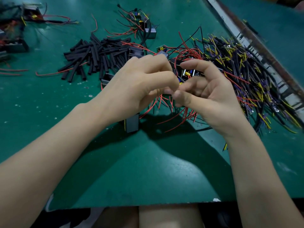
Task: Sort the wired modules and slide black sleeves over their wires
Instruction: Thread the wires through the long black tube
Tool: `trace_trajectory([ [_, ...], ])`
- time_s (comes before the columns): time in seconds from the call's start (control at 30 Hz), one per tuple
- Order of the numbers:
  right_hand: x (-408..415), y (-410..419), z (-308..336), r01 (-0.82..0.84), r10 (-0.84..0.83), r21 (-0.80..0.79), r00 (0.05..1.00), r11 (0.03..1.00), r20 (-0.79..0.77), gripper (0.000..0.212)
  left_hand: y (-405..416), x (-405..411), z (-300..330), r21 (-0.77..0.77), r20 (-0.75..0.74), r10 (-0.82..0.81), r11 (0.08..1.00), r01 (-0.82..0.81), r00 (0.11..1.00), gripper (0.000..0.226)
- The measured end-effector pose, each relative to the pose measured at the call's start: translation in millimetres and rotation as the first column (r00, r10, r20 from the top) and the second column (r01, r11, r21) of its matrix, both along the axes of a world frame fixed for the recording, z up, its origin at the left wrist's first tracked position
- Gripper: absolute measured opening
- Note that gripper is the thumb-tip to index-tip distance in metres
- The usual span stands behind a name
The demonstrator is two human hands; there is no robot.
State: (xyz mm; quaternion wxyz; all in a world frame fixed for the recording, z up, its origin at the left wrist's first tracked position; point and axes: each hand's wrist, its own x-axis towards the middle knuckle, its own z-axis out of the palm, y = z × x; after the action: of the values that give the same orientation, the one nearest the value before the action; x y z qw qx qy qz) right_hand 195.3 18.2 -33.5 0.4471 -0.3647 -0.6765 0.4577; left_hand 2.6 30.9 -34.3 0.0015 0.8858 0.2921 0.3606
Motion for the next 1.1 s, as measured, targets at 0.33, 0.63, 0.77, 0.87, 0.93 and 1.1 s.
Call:
trace_trajectory([
  [0.33,-8,-3,-6,0.240,-0.274,0.266,0.957,0.934,0.097,0.042,-4,1,6,-0.348,0.264,0.269,0.922,-0.169,0.926,0.021],
  [0.63,-10,-3,-17,0.237,-0.386,0.541,0.905,0.807,0.179,0.040,-11,12,2,-0.424,0.247,0.345,0.879,-0.219,0.906,0.026],
  [0.77,-13,-5,-22,0.179,-0.442,0.654,0.858,0.735,0.262,0.038,-14,16,0,-0.501,0.264,0.400,0.835,-0.230,0.878,0.023],
  [0.87,-15,-5,-22,0.193,-0.467,0.686,0.852,0.701,0.237,0.036,-13,16,2,-0.558,0.263,0.408,0.803,-0.207,0.874,0.017],
  [0.93,-16,-6,-21,0.207,-0.481,0.703,0.850,0.680,0.215,0.030,-12,16,3,-0.617,0.282,0.426,0.767,-0.177,0.860,0.014],
  [1.1,-17,-7,-20,0.178,-0.528,0.764,0.815,0.620,0.239,0.015,-9,16,-1,-0.694,0.287,0.462,0.704,-0.150,0.839,0.018],
])
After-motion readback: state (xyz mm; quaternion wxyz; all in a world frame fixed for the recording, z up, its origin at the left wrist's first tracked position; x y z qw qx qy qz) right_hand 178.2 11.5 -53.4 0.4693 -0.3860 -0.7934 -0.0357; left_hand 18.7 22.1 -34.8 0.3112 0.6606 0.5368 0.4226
